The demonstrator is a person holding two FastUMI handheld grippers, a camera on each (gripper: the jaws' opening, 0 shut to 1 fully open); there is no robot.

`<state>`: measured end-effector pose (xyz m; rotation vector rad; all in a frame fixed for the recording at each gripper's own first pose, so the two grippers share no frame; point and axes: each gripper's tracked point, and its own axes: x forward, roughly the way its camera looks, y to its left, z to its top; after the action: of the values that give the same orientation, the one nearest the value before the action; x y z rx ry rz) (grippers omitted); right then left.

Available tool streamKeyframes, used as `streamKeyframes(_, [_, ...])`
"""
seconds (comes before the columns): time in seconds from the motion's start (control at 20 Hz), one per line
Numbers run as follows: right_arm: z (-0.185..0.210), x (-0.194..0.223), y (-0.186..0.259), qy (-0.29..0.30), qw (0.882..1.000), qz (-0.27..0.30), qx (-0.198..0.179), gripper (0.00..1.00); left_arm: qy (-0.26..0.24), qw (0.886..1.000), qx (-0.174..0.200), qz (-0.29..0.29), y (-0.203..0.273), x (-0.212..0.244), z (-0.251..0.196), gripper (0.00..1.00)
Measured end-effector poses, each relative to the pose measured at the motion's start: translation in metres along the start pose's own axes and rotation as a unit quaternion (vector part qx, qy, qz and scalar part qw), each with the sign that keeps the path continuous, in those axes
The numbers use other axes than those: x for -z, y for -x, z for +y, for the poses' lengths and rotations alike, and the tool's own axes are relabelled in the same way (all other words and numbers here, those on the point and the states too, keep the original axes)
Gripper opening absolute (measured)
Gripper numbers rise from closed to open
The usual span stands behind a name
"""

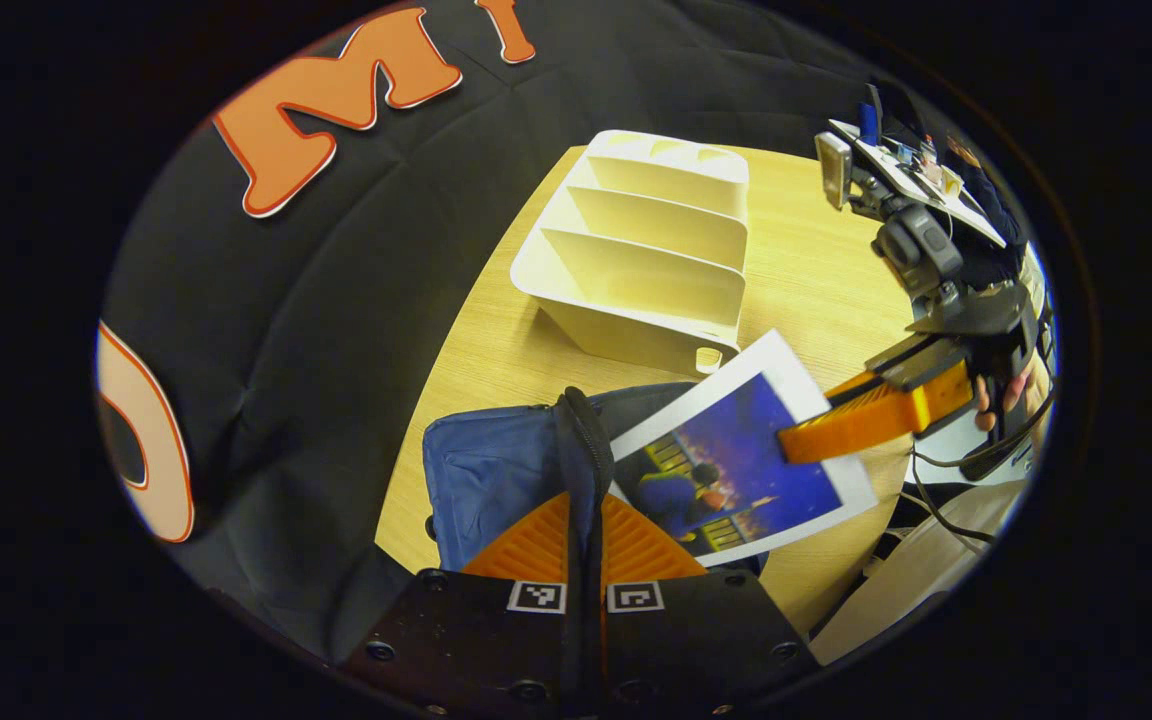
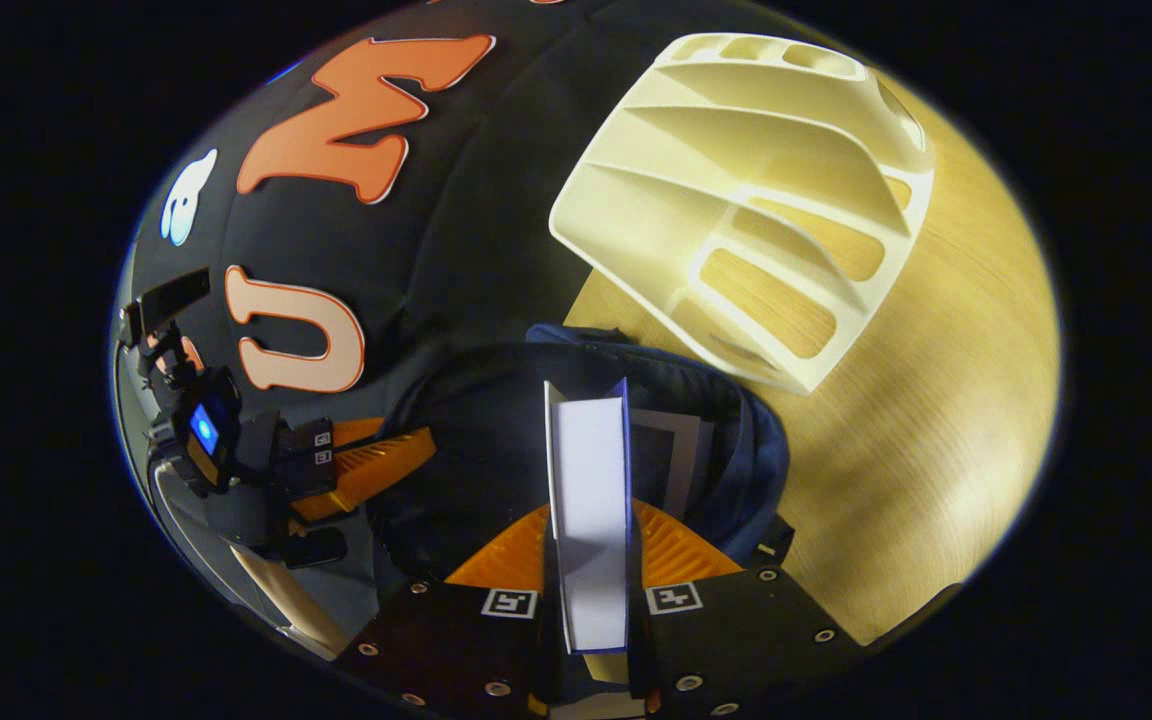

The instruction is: Open the schoolbag, grab two books from the bookshelf and put them into the schoolbag.

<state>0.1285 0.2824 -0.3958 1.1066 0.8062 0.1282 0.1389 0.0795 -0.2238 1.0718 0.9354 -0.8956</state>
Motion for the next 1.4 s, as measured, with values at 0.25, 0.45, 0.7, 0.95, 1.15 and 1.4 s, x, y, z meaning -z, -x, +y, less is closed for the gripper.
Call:
streamKeyframes(0.25, [0.008,0.006,-0.035,-0.012,1.000,-0.002,-0.011,0.25,-0.016,1.000,-0.006,-0.001,0.005,-0.003,-0.001,0.01])
streamKeyframes(0.45, [0.017,0.005,-0.054,-0.009,1.000,-0.015,-0.009,0.24,-0.014,1.000,0.002,-0.007,0.007,-0.007,-0.010,0.01])
streamKeyframes(0.7, [0.029,0.008,-0.077,-0.012,0.999,-0.037,0.001,0.24,-0.025,1.000,-0.002,-0.006,0.012,-0.012,-0.013,0.01])
streamKeyframes(0.95, [0.021,-0.008,-0.068,0.009,0.998,-0.031,0.060,0.35,0.008,1.000,-0.003,-0.005,0.009,0.007,0.006,0.01])
streamKeyframes(1.15, [0.025,-0.013,-0.044,0.007,0.998,-0.017,0.064,0.74,0.019,1.000,0.004,-0.007,0.009,-0.001,0.009,0.01])
streamKeyframes(1.4, [0.031,0.013,-0.040,0.008,0.997,0.026,0.069,0.90,0.014,1.000,0.000,-0.007,0.012,-0.001,0.009,0.01])
